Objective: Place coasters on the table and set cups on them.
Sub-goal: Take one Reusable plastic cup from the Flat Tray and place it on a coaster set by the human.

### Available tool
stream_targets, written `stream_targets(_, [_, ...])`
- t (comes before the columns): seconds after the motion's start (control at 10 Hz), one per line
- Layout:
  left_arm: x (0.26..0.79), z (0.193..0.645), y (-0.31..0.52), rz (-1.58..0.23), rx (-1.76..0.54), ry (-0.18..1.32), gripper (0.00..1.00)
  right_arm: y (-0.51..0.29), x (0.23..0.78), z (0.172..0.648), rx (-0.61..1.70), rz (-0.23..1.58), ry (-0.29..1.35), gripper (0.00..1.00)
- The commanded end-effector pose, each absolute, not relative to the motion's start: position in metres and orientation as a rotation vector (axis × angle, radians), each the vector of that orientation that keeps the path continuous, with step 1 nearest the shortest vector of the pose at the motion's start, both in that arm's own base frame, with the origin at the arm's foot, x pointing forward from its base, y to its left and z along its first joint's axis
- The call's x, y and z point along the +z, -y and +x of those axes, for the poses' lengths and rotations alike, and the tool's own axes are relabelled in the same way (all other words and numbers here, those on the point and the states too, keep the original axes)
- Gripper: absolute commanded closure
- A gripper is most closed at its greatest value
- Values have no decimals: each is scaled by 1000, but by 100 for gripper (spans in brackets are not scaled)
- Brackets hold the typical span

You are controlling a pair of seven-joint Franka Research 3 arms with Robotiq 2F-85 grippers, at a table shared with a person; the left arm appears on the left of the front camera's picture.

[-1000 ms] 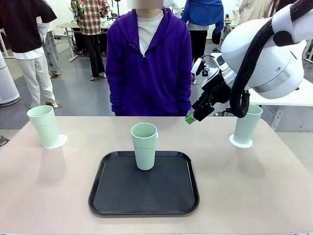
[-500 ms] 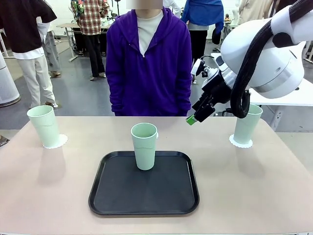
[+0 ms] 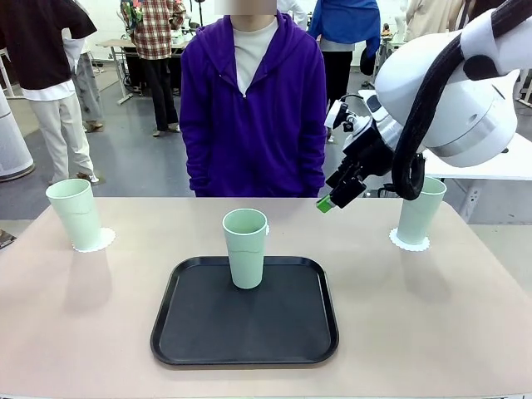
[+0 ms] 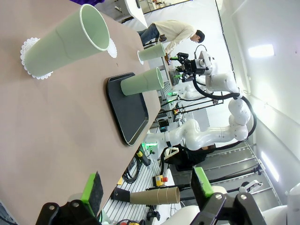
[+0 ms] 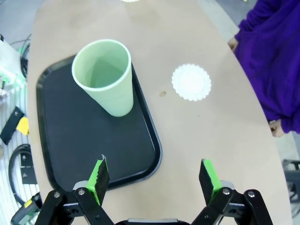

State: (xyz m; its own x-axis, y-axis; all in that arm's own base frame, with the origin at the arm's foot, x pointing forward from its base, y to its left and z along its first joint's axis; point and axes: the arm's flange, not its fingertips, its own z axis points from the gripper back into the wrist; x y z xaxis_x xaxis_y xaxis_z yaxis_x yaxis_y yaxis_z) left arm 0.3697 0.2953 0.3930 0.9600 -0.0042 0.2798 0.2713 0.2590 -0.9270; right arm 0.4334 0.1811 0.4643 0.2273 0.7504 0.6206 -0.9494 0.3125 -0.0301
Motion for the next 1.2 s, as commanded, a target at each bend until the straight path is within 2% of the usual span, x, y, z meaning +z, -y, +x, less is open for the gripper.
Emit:
stream_targets(0.0, [395,369,-295,-1288,-184,237,0,-178,424,442,1234,537,687,0])
stream_targets(0.2, [395,369,-295,-1288,-184,237,0,-185,387,441,1301,577,766,0])
stream_targets(0.5, [395,369,-295,-1288,-184,237,0,-181,359,433,1412,825,936,0])
stream_targets(0.6, [395,369,-295,-1288,-184,237,0,-176,352,429,1423,849,969,0])
stream_targets(1.1, [395,369,-295,-1288,-184,237,0,-164,347,423,1390,868,958,0])
